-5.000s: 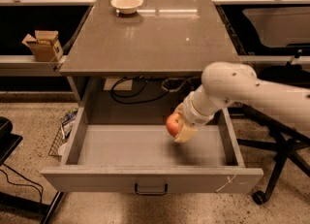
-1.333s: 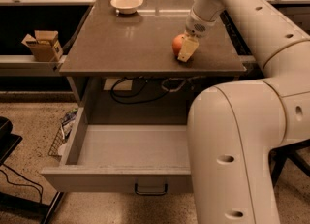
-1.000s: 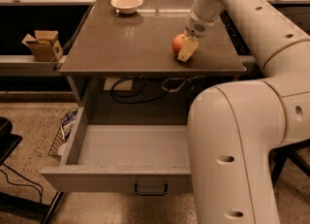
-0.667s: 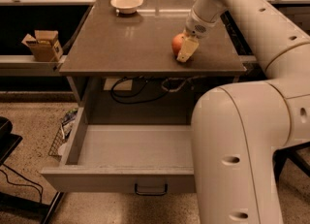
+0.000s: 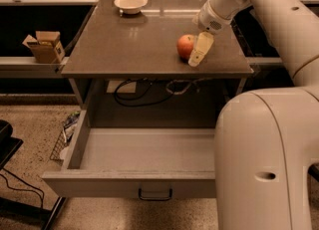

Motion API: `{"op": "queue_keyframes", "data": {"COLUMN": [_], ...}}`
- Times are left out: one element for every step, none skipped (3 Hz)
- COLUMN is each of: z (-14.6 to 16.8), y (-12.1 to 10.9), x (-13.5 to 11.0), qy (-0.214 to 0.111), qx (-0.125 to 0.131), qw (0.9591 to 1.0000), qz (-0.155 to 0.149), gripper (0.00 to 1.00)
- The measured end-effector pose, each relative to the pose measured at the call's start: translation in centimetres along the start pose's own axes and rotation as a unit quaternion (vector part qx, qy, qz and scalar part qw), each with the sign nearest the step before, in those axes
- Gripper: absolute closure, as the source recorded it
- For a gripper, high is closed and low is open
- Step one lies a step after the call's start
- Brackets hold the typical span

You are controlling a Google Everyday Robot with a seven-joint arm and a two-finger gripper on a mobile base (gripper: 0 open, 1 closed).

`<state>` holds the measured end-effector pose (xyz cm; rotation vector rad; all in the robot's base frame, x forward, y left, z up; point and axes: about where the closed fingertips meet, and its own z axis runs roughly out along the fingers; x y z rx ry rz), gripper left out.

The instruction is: Pick apple from top drawer and place on counter

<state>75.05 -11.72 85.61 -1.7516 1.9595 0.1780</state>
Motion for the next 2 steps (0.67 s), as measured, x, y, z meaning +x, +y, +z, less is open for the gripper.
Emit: {"op": "queue_keyframes", "data": {"z": [-3.6,-9.4], "y": [0.5,2.1], "x": [0.3,-0.4], "qy": [-0.01,0.001], "qx": [0.032,0.097], "qw": [0.9993,0.995], "qz": [-0.016,-0.023], "gripper": [0.0,0.0]}}
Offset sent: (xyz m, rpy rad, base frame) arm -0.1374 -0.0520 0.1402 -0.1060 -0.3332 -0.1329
